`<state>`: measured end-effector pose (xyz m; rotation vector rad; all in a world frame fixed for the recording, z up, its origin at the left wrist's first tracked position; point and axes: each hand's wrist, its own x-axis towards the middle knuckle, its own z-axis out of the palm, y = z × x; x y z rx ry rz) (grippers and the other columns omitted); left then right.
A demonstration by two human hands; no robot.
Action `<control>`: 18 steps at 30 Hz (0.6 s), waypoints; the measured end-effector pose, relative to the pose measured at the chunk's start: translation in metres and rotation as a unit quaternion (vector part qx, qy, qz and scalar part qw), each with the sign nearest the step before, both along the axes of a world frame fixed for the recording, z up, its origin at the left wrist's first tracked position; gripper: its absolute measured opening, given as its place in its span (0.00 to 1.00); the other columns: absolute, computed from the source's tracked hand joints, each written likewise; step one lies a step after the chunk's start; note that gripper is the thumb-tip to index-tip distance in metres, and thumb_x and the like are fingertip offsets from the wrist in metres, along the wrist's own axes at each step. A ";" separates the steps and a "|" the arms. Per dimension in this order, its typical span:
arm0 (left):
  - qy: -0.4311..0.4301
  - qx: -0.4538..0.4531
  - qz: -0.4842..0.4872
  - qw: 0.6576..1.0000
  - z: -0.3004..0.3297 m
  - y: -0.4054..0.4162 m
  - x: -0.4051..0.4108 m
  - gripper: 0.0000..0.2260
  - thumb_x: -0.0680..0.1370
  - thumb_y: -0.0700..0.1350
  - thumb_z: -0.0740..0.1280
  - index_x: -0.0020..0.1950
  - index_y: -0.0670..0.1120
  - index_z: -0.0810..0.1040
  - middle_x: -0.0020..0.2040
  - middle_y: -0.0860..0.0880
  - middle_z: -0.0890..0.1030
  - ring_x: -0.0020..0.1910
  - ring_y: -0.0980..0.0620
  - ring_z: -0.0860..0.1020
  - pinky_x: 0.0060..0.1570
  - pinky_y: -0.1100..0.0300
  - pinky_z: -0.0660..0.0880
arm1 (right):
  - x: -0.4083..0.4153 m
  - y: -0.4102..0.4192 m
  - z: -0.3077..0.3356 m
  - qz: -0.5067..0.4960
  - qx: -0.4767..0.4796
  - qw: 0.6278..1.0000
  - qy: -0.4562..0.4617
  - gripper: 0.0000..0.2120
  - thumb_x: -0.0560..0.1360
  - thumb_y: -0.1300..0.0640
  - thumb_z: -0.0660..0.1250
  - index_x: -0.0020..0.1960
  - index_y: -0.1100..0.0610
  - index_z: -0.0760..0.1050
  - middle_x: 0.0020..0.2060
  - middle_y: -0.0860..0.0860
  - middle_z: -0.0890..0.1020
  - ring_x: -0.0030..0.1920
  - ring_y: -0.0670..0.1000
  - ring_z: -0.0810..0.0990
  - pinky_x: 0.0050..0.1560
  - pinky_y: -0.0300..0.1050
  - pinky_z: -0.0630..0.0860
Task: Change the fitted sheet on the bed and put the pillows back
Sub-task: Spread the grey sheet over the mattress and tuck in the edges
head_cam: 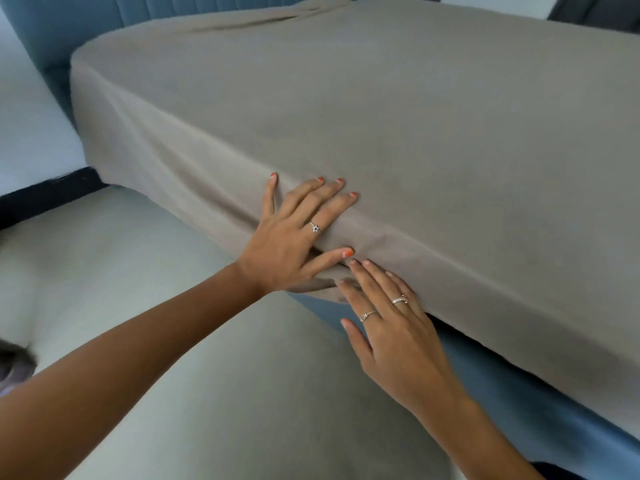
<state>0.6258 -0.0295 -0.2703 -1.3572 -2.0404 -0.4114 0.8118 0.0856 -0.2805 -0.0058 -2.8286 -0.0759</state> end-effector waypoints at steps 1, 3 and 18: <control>0.016 0.002 -0.003 1.000 -0.003 0.001 -0.004 0.29 0.78 0.63 0.57 0.74 0.49 0.64 0.72 0.48 0.69 0.71 0.47 0.67 0.68 0.31 0.54 | -0.002 -0.003 -0.004 -0.013 0.018 1.000 0.001 0.22 0.78 0.52 0.60 0.70 0.58 0.71 0.72 0.55 0.68 0.73 0.53 0.65 0.73 0.50 0.59; 0.031 0.007 -0.013 0.999 -0.010 0.003 -0.011 0.29 0.78 0.64 0.56 0.75 0.50 0.62 0.72 0.48 0.69 0.71 0.47 0.66 0.67 0.29 0.53 | -0.003 -0.013 -0.008 -0.032 0.047 0.998 0.010 0.24 0.77 0.53 0.62 0.71 0.58 0.69 0.73 0.55 0.66 0.74 0.53 0.63 0.73 0.53 0.58; 0.023 0.013 -0.057 0.998 -0.005 0.000 -0.019 0.26 0.80 0.63 0.55 0.74 0.51 0.65 0.74 0.50 0.68 0.72 0.50 0.65 0.65 0.27 0.53 | -0.077 0.025 0.122 -0.155 0.047 0.977 -0.136 0.40 0.73 0.29 0.37 0.78 0.51 0.53 0.78 0.49 0.53 0.77 0.50 0.52 0.75 0.53 0.41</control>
